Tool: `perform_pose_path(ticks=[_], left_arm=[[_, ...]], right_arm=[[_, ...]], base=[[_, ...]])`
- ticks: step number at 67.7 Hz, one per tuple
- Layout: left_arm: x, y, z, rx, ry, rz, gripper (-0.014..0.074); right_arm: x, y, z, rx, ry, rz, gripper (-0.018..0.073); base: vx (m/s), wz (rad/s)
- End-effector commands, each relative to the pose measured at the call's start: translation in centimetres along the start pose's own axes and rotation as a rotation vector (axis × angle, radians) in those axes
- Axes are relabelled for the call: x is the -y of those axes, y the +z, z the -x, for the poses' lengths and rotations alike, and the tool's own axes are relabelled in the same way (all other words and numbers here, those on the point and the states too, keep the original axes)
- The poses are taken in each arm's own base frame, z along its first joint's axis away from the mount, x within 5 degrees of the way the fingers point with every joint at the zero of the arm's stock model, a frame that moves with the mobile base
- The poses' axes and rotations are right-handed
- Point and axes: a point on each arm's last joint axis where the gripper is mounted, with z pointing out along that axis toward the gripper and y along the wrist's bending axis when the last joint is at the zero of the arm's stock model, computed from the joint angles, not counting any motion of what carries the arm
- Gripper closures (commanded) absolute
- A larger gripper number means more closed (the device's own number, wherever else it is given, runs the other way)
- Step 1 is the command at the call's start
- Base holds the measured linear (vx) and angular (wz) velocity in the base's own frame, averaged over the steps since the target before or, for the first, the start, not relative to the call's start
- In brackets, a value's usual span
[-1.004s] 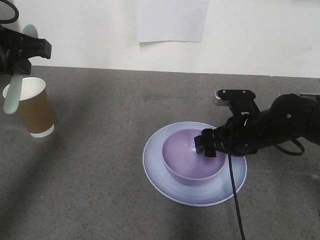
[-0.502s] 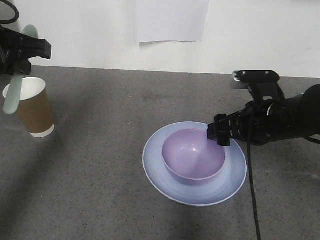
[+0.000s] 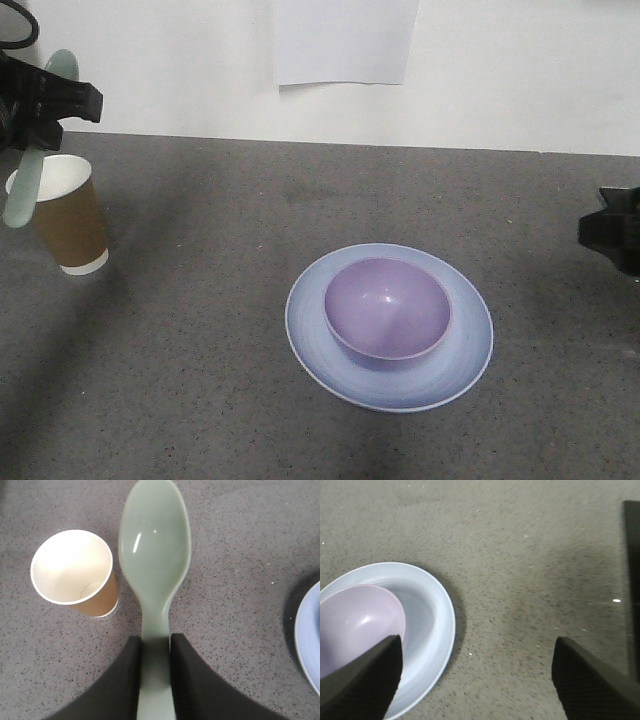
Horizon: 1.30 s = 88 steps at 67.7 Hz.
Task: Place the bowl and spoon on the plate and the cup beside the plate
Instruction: 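Open the right gripper and withdraw it from the bowl, then move the left gripper over the bowl and lower the green spoon into it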
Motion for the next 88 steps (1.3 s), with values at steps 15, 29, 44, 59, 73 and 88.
perform_pose_path(ticks=[15, 29, 44, 59, 73, 88], left_arm=[[1.5, -1.8, 0.6, 0.105, 0.18, -0.189, 0.0603], [4.7, -0.6, 0.4, 0.095, 0.351, -0.402, 0.0604], [9.1, 2.7, -0.5, 0.015, 0.542, -0.477, 0.0604], [13.2, 5.3, -1.4, -0.02, 0.66, -0.526, 0.0604], [16.4, 6.3, -0.8, -0.044, 0.713, -0.562, 0.0604], [18.4, 10.1, -1.7, -0.219, 0.746, -0.557, 0.0603]], right_arm=[[0.1, -4.8, -0.2, 0.162, -0.035, -0.027, -0.0024], [0.1, -4.8, -0.2, 0.158, -0.036, -0.028, -0.0024], [0.1, -4.8, -0.2, 0.153, -0.036, -0.026, -0.0024], [0.1, -4.7, -0.3, 0.143, -0.036, -0.027, -0.0024], [0.1, -4.7, -0.4, 0.139, -0.036, -0.026, -0.0024], [0.1, -4.7, -0.6, 0.117, -0.035, -0.027, -0.0024]], base=[[0.0, 0.0], [0.0, 0.0], [0.0, 0.0], [0.0, 0.0], [0.0, 0.0], [0.0, 0.0]])
